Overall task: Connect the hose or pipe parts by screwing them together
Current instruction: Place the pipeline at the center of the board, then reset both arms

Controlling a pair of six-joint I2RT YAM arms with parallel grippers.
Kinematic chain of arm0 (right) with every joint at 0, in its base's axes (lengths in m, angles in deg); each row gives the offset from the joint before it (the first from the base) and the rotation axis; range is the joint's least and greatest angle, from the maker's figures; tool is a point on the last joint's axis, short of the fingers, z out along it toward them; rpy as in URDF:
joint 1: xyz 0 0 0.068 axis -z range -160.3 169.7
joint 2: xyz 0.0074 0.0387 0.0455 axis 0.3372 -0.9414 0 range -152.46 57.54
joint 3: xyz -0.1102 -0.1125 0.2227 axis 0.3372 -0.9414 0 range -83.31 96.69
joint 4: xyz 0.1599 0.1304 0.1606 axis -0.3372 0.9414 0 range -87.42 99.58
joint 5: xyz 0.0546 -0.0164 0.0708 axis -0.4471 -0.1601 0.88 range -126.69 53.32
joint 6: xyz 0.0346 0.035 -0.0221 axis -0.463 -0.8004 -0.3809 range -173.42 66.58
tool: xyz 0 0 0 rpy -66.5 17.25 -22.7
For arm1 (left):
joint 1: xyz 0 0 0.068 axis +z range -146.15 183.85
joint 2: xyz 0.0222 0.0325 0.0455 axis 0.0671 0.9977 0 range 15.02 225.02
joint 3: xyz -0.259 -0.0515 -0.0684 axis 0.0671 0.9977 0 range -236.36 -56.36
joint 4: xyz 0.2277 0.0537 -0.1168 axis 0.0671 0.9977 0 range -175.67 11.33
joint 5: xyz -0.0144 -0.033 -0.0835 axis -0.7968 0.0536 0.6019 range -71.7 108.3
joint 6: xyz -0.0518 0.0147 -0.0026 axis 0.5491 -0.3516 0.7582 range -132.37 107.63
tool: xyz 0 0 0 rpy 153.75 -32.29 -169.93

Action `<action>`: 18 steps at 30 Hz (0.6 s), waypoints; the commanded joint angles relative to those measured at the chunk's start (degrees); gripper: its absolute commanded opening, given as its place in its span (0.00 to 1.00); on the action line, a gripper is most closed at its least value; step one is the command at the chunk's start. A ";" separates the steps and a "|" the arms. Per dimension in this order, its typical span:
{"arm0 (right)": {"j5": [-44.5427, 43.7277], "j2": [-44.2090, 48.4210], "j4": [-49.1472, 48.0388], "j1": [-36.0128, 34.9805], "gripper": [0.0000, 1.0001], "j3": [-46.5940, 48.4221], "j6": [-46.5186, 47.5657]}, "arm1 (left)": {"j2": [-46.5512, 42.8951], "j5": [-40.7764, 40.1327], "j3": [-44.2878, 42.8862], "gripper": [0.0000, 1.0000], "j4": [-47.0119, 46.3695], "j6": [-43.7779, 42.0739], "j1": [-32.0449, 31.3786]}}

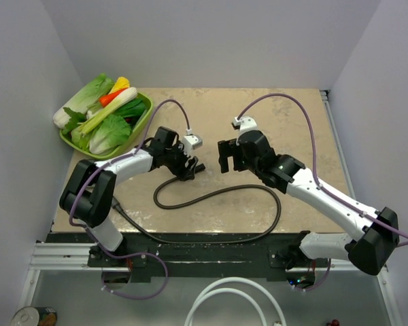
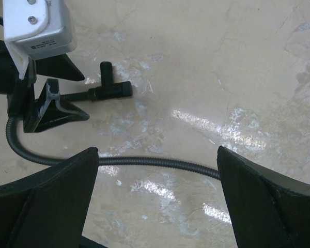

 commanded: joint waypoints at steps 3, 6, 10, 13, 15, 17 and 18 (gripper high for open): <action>3.17 -0.54 -1.49 1.25 0.99 1.86 -1.39 | -9.03 -0.53 -4.47 0.81 8.13 1.00 0.05; 2.38 0.16 -1.31 1.25 0.99 3.27 -1.47 | -12.89 -1.15 -9.66 0.86 13.93 1.88 0.40; 2.47 1.57 -1.22 1.25 0.99 4.07 0.19 | -17.55 1.03 -16.85 0.99 19.46 4.25 3.38; 2.03 1.84 -0.78 1.25 0.99 4.95 0.81 | -19.32 6.74 -20.55 0.99 22.37 6.18 8.65; 2.38 2.10 -1.13 1.25 0.99 5.21 0.98 | -20.11 9.04 -21.09 0.99 23.08 6.80 11.82; 3.34 2.36 -0.78 1.16 0.99 5.65 1.42 | -21.51 8.61 -20.22 0.99 23.17 6.98 13.22; 3.61 2.45 -0.78 1.16 0.99 5.74 1.60 | -22.12 8.60 -19.43 0.99 22.56 7.07 13.67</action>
